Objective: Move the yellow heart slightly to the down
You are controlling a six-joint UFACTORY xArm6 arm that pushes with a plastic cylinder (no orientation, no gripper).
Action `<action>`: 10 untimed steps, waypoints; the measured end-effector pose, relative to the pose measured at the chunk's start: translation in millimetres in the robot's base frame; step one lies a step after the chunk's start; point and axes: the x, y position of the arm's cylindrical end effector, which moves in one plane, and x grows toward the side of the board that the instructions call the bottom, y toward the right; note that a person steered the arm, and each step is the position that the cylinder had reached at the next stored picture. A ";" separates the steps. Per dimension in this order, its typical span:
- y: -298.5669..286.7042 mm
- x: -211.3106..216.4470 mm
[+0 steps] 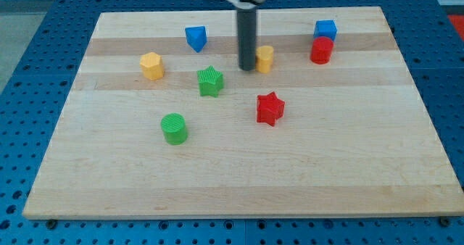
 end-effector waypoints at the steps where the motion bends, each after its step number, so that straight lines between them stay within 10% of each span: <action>1: -14.7 -35.2; 10: 26.0 -11.8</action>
